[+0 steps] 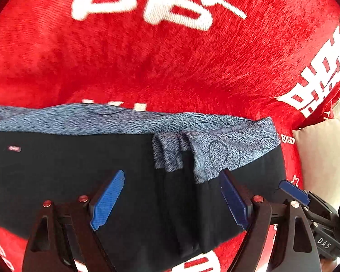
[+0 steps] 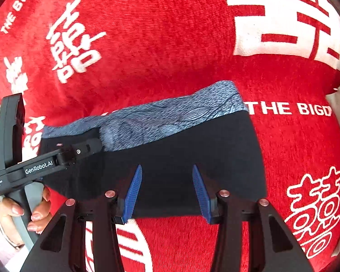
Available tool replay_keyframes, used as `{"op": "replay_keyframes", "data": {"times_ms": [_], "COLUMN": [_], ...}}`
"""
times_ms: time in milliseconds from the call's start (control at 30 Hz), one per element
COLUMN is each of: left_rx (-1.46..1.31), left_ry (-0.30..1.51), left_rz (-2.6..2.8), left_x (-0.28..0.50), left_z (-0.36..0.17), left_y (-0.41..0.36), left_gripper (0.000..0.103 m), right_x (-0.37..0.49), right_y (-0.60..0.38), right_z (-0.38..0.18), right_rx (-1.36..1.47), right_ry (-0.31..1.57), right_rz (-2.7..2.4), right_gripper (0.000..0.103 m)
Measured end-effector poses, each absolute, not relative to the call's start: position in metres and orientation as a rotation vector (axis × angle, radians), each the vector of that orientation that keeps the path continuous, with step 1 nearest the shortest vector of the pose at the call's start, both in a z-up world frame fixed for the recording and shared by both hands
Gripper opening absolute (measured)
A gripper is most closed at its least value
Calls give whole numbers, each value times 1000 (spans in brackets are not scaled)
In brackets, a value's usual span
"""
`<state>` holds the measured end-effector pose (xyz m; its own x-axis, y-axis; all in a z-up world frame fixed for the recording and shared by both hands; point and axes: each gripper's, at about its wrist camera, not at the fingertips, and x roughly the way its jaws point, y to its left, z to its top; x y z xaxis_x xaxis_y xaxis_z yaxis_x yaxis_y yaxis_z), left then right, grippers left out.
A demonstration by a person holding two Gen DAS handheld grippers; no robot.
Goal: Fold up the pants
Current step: 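Grasp the folded edge with the left gripper and adjust it, then release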
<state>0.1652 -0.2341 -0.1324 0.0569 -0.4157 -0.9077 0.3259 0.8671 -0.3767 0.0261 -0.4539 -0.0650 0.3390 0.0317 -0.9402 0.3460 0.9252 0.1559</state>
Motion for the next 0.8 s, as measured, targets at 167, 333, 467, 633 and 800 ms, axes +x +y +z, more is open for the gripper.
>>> {"op": "replay_keyframes", "data": {"times_ms": [167,333,467,633,800], "left_rx": [-147,-140,-106,-110,-92], "left_ry": [1467,1484,1513,1490,1440], "left_rz": [-603,-586,-585,-602,-611], "left_x": [174,179,180,182,198], "left_z": [-142,-150,-156,-156,-144], "left_y": [-249,-261,-269,-277,-274], "left_gripper": [86,72,38,14,12], "right_x": [16,5,5,10,18], "right_y": [-467,-468,-464,-456,-452], "right_z": [-74,-76,-75,-85,-89], "right_rx": [370,364,365,344,390], "right_ry": [1239,1254,1244,1271,1283], "right_rz": [-266,-264,-246,-221,-208], "right_gripper": [51,51,51,50,50]}}
